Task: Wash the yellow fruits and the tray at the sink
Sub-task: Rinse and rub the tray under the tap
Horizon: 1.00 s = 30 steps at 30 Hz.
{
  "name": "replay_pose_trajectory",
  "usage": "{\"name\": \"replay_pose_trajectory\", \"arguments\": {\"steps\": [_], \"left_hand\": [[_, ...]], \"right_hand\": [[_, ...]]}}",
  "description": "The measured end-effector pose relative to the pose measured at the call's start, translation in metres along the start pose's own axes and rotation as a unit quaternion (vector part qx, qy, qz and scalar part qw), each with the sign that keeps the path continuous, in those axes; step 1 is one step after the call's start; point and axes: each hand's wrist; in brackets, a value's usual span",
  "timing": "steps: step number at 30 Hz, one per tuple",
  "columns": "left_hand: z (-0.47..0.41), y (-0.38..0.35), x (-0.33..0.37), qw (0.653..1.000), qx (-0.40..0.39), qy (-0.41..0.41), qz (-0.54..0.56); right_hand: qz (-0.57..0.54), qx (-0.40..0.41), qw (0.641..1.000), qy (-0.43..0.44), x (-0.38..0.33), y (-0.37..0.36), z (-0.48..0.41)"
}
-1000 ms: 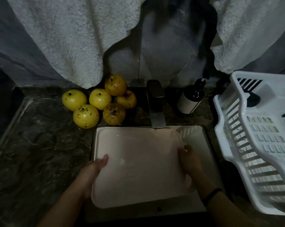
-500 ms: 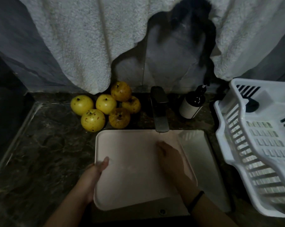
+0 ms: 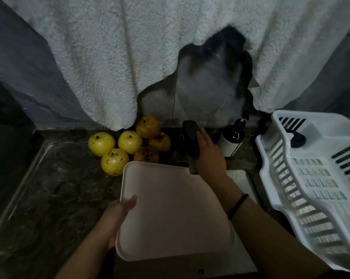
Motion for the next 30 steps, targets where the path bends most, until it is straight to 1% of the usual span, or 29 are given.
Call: {"name": "replay_pose_trajectory", "arguments": {"steps": [3,4,6,7,8,9,10,11,12,13,15,17,18,20,23,26,28,30], "left_hand": [[-0.001,0.002,0.003,1.000,-0.002,0.000,0.003],[-0.002,0.003,0.003,1.000,-0.005,0.000,0.002],[-0.003,0.002,0.005,1.000,-0.005,0.006,-0.001],[-0.002,0.003,0.006,1.000,-0.001,0.013,-0.004],[-0.001,0.004,0.008,1.000,0.002,0.021,-0.005],[-0.001,0.005,0.009,1.000,0.004,0.030,-0.005],[-0.001,0.007,0.010,0.999,0.002,0.038,-0.005],[-0.001,0.009,0.011,0.999,0.001,0.046,-0.007],[0.000,0.011,0.010,0.999,0.000,0.052,-0.010],[0.000,0.013,0.010,0.998,-0.001,0.059,-0.009],[0.000,0.015,0.008,0.998,-0.004,0.070,-0.004],[0.000,0.013,0.008,0.998,-0.001,0.070,-0.006],[0.000,0.012,0.007,0.998,0.002,0.067,-0.008],[-0.004,0.009,0.004,0.998,0.008,0.060,-0.014],[-0.004,0.002,-0.001,0.998,0.017,0.043,-0.048],[-0.006,0.001,-0.006,0.991,0.039,0.064,-0.110],[-0.013,0.006,-0.010,0.984,0.056,0.076,-0.149],[-0.020,0.011,-0.015,0.977,0.084,0.085,-0.179]], "right_hand": [[0.070,-0.019,0.997,0.009,0.001,-0.001,0.003],[0.069,-0.019,0.997,0.018,0.004,-0.001,0.004],[0.016,-0.010,1.000,0.020,0.012,-0.001,0.007],[-0.025,0.004,1.000,0.001,0.017,-0.003,0.010],[-0.068,0.033,0.996,-0.041,0.023,-0.006,0.016],[-0.105,0.066,0.988,-0.095,0.029,-0.011,0.025],[-0.124,0.076,0.978,-0.149,0.035,-0.017,0.036],[-0.121,0.042,0.973,-0.194,0.040,-0.021,0.049],[-0.104,-0.029,0.969,-0.224,0.045,-0.024,0.060],[-0.093,-0.104,0.960,-0.245,0.049,-0.026,0.070],[-0.117,-0.209,0.931,-0.274,0.053,-0.026,0.083],[-0.145,-0.256,0.915,-0.276,0.056,-0.025,0.090],[-0.155,-0.260,0.913,-0.273,0.057,-0.025,0.092],[-0.185,-0.235,0.912,-0.282,0.064,-0.027,0.094],[-0.241,-0.175,0.893,-0.337,0.073,-0.030,0.097],[-0.270,-0.165,0.876,-0.363,0.080,-0.034,0.100],[-0.316,-0.128,0.863,-0.374,0.080,-0.031,0.105],[-0.323,-0.115,0.859,-0.381,0.080,-0.028,0.108]]}}
Point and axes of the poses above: each hand's wrist, its own z-axis away from the middle knuckle, its own y-axis out of the back of the hand, x = y × z, and after that the axes turned 14 degrees about y, right-handed
